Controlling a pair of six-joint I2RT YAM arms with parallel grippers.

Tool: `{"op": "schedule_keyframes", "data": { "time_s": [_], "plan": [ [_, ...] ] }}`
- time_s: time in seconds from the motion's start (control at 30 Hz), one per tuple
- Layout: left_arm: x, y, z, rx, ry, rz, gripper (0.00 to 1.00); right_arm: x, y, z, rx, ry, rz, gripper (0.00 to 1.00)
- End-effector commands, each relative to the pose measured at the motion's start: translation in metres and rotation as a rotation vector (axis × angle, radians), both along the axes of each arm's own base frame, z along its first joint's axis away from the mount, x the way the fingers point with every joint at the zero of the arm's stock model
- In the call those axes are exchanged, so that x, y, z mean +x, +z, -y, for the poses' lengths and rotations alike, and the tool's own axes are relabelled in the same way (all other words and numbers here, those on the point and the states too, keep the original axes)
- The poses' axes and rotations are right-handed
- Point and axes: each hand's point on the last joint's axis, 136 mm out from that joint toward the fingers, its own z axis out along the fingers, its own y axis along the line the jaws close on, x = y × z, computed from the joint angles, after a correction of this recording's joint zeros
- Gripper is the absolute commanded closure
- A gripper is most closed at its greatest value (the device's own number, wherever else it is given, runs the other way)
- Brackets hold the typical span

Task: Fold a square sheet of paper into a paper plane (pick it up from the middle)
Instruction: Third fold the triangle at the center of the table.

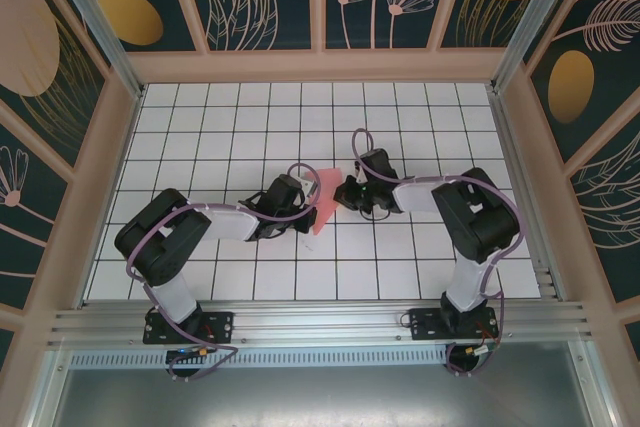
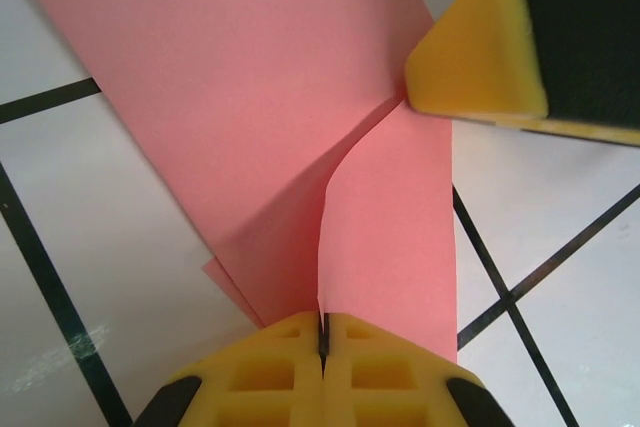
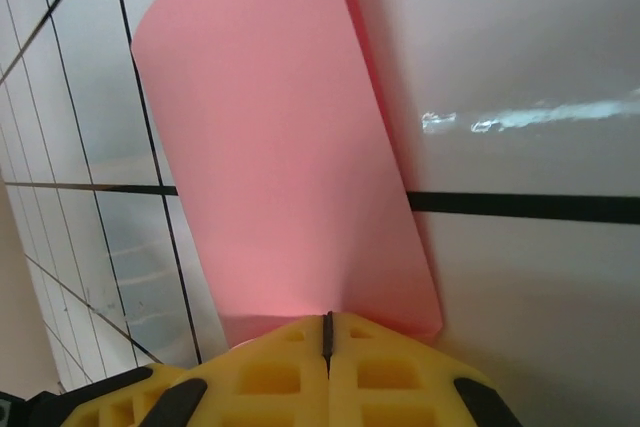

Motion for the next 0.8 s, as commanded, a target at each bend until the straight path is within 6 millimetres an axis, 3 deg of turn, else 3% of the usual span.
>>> {"op": "schedule_keyframes", "data": {
  "time_s": [0.0, 0.2, 0.23, 0.27, 0.33, 0.4, 0.53, 0.6, 0.67, 0.77],
  "plan": [
    [-0.022, -0.039, -0.024, 0.141, -0.004, -0.109, 1.0, 0.013, 0.006, 0.005, -0.004, 0.001, 0.029, 0.95],
    [-0.018, -0.032, -0.022, 0.128, 0.012, -0.1, 0.97, 0.009, -0.028, 0.013, -0.058, -0.011, -0.039, 0.96],
    [-0.016, -0.028, -0.022, 0.126, 0.02, -0.094, 0.94, 0.008, -0.032, 0.015, -0.075, -0.015, -0.048, 0.96],
    [-0.013, -0.022, -0.022, 0.122, 0.033, -0.083, 0.84, 0.006, -0.037, 0.019, -0.096, -0.02, -0.059, 0.96],
    [-0.006, -0.011, -0.023, 0.122, 0.057, -0.059, 0.77, 0.004, -0.041, 0.023, -0.123, -0.018, -0.061, 0.96],
    [0.004, 0.018, -0.024, 0.105, 0.103, -0.002, 0.62, 0.003, -0.041, 0.024, -0.129, -0.014, -0.057, 0.96],
    [0.022, 0.067, -0.031, 0.069, 0.204, 0.09, 0.52, 0.005, -0.037, 0.02, -0.115, 0.0, -0.048, 0.97],
    [0.026, 0.086, -0.023, 0.021, 0.198, 0.107, 0.54, 0.007, -0.035, 0.019, -0.11, 0.002, -0.044, 0.96],
    [0.024, 0.095, -0.007, -0.042, 0.144, 0.093, 0.67, 0.008, -0.032, 0.018, -0.105, 0.005, -0.04, 0.97],
    [0.022, 0.087, 0.009, -0.075, 0.093, 0.041, 0.82, 0.009, -0.028, 0.016, -0.1, 0.007, -0.03, 0.96]
  ]
}}
